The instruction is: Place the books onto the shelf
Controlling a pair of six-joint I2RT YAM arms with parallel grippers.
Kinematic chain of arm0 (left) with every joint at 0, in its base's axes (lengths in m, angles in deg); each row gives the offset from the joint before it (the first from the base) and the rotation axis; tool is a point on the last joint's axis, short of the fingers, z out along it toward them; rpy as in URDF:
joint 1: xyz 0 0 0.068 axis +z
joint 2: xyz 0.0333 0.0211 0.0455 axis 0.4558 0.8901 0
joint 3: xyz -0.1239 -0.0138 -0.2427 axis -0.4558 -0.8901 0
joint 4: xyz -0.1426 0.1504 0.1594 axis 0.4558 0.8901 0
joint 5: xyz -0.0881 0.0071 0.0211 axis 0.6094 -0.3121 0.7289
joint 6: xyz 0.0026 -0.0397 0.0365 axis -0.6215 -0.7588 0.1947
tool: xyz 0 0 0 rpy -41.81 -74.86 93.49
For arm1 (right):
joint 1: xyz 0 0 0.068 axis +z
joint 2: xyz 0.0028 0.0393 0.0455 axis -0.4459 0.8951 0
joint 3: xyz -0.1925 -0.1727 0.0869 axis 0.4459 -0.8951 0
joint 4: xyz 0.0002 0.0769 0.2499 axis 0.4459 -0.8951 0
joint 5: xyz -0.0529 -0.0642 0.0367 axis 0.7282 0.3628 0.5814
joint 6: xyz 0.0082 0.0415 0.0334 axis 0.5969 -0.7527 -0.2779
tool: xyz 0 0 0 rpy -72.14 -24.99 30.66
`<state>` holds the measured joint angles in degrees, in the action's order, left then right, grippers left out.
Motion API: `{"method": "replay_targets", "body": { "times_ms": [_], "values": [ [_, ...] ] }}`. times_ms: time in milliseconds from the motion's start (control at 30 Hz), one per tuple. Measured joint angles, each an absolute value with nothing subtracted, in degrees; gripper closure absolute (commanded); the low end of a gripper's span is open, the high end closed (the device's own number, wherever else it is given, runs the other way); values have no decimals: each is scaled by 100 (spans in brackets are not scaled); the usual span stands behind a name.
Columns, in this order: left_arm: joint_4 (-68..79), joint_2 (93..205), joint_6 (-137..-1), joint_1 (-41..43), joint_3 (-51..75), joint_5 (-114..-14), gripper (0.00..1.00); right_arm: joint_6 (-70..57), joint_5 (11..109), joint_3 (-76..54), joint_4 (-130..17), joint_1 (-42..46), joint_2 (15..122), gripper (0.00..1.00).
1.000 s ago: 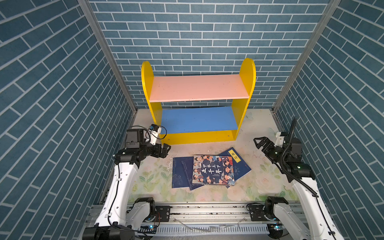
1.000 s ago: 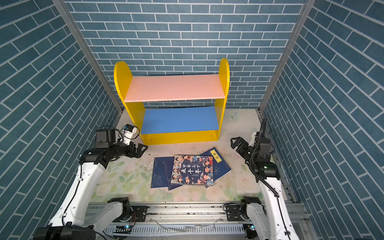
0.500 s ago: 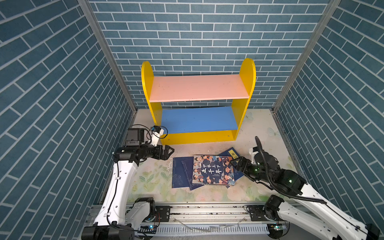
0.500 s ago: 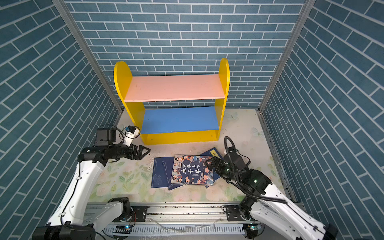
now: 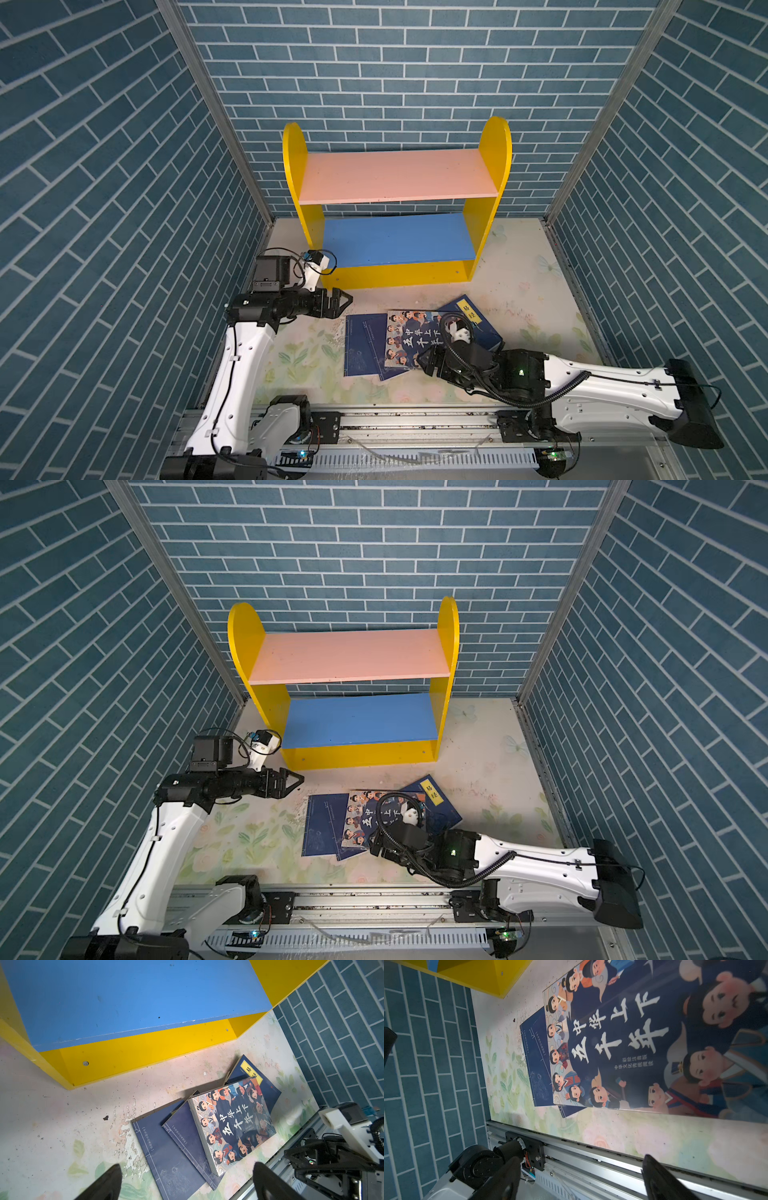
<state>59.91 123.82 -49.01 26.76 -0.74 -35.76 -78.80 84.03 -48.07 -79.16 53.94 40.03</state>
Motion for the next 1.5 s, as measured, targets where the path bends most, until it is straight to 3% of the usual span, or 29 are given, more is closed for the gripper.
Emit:
{"method": "replay_targets", "body": {
  "times_ms": [233,600,1100,1500],
  "values": [
    [5904,12246,-5004,2374,-177,-3622,0,-9137,9428,-5822,-6757,6107,4464,8],
    [5825,12436,-5100,2337,-205,-3616,0,-10391,10848,-6171,-4731,6771,5898,10],
    [5738,12327,-5183,2333,-205,-3541,0,-10708,12348,-6230,-3772,7215,6991,15],
    [5696,12380,-5246,2333,-205,-3487,0,-10756,13604,-6420,-1713,7405,8119,22]
  ]
}}
